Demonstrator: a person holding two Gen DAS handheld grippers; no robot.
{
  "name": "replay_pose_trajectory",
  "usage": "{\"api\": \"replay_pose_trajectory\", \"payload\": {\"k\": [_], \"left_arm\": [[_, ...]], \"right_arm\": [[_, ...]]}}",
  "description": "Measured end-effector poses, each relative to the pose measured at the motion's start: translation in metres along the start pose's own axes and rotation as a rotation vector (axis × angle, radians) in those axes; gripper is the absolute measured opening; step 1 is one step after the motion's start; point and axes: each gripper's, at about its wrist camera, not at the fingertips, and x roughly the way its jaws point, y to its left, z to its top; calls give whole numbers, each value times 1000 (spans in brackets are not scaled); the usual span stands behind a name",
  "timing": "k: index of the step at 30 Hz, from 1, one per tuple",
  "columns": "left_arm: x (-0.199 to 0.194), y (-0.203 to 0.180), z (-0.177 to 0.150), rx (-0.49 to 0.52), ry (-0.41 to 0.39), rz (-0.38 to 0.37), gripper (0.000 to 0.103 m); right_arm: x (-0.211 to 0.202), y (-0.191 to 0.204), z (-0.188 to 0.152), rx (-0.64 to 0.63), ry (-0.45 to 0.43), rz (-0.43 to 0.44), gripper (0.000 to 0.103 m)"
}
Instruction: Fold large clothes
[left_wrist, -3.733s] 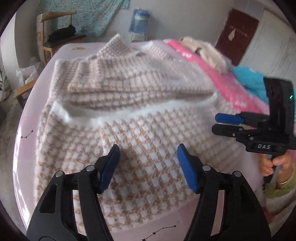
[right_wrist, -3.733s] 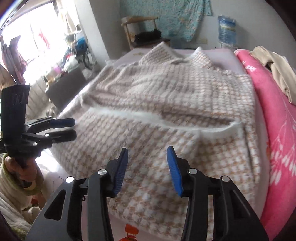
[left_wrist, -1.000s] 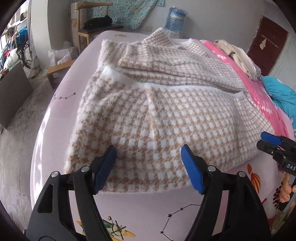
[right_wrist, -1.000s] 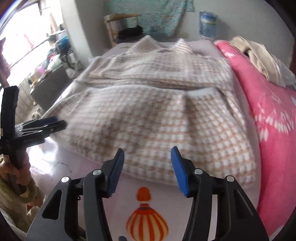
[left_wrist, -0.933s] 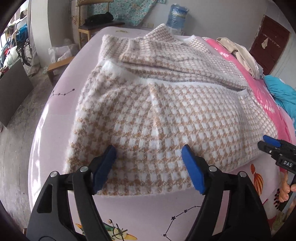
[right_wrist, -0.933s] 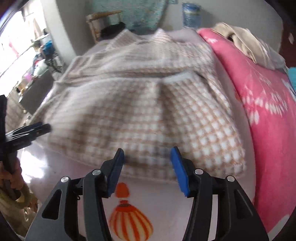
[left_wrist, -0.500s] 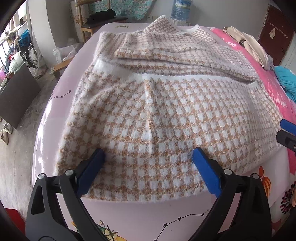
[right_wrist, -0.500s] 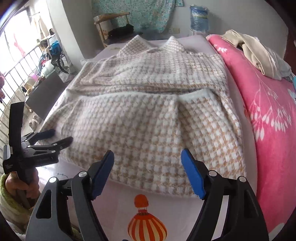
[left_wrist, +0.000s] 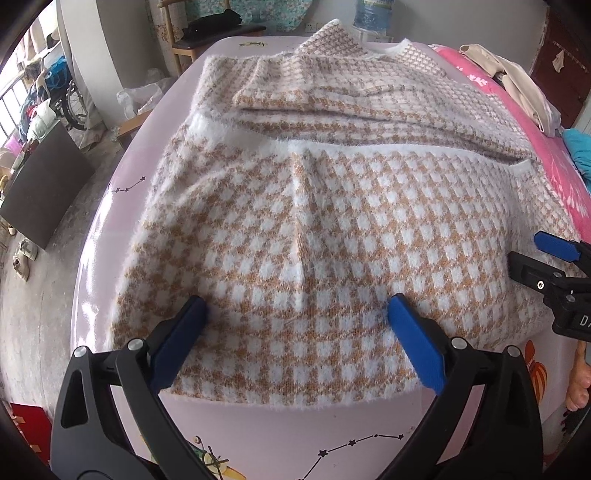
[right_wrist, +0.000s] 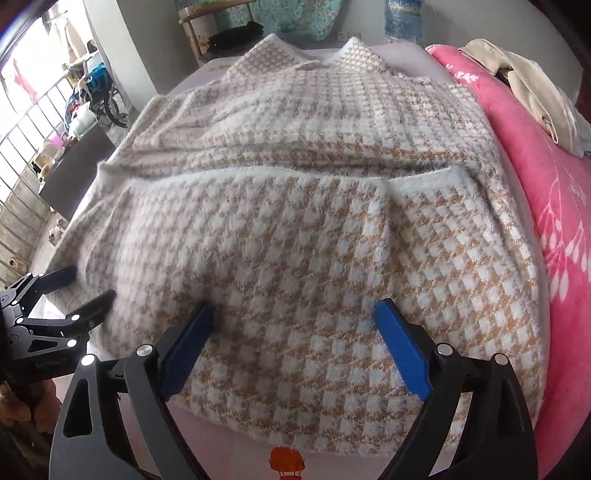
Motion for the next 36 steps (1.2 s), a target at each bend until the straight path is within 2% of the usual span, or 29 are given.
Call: {"api": "replay_pose_trajectory", "payload": {"k": [3, 12, 20, 36], "left_arm": [[0, -1, 0, 0, 1, 1, 96], [0, -1, 0, 1, 3, 1, 96], [2, -2, 0, 0, 11, 0, 96], [3, -1, 2, 3, 29, 1, 96]], "right_arm": [[1, -3, 1, 26, 25, -7, 97], [8, -7, 6, 55, 50, 2, 97], [8, -6, 3, 54, 28, 2, 97], [10, -9, 4, 77, 45, 0, 97]]}}
